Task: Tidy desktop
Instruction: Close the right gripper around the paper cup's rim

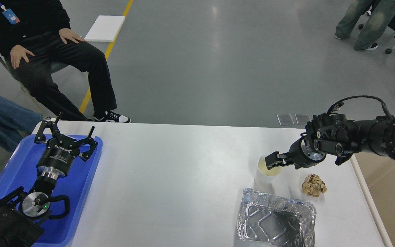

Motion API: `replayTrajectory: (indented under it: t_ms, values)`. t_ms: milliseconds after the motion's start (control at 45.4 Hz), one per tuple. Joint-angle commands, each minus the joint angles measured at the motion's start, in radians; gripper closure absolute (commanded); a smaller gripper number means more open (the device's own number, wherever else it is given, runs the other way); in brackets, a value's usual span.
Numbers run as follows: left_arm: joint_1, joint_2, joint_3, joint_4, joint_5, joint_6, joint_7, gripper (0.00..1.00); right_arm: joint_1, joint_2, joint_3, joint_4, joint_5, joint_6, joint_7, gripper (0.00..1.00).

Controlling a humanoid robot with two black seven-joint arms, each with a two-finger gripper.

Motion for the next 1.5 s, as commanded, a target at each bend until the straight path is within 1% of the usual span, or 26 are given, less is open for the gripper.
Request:
replayTrajectory:
  t_ms: [0, 154, 220, 286, 330, 419, 529, 639, 837, 1256, 1366, 1476]
  values:
    - [0.0, 0.0, 0.0, 0.0, 0.0, 0.0, 0.0, 0.01, -0.031, 0.001, 0.006, -0.021, -0.004, -0.033, 0.0, 0.01]
    - [0.0, 0.0, 0.0, 0.0, 0.0, 0.0, 0.0, 0.01, -0.028, 0.002, 0.021, -0.01, 0.0, -0.044, -0.002, 0.03]
    - [0.0, 0.0, 0.0, 0.0, 0.0, 0.0, 0.0, 0.01, -0.025, 0.002, 0.043, -0.009, 0.0, -0.039, -0.002, 0.1]
    - [0.0, 0.0, 0.0, 0.0, 0.0, 0.0, 0.0, 0.01, -0.027, 0.002, 0.054, -0.009, 0.0, -0.038, -0.009, 0.14]
    - [0.0, 0.0, 0.0, 0.0, 0.0, 0.0, 0.0, 0.01, -0.027, 0.002, 0.054, -0.009, 0.0, -0.038, -0.015, 0.21]
    - [0.0, 0.0, 0.0, 0.0, 0.0, 0.0, 0.0, 0.01, -0.027, 0.002, 0.054, -0.009, -0.001, -0.038, -0.022, 0.26]
    - [-0.001, 0.0, 0.0, 0.0, 0.0, 0.0, 0.0, 0.01, -0.028, 0.004, 0.054, -0.009, -0.004, -0.038, -0.022, 0.38]
    - [-0.001, 0.0, 0.0, 0.0, 0.0, 0.0, 0.0, 0.01, -0.028, 0.002, 0.052, -0.009, -0.004, -0.038, -0.025, 0.55]
    - [-0.001, 0.0, 0.0, 0.0, 0.0, 0.0, 0.0, 0.01, -0.027, 0.001, 0.054, -0.004, -0.003, -0.03, -0.037, 1.0]
    - [-0.001, 0.0, 0.0, 0.0, 0.0, 0.0, 0.0, 0.01, -0.005, -0.007, 0.048, 0.019, -0.009, -0.027, -0.035, 1.0]
    - [-0.001, 0.0, 0.0, 0.0, 0.0, 0.0, 0.0, 0.01, 0.047, -0.015, 0.049, 0.075, -0.033, -0.026, -0.035, 1.0]
    - [-0.001, 0.0, 0.0, 0.0, 0.0, 0.0, 0.0, 0.01, 0.124, -0.05, 0.049, 0.155, -0.061, -0.017, -0.035, 1.0]
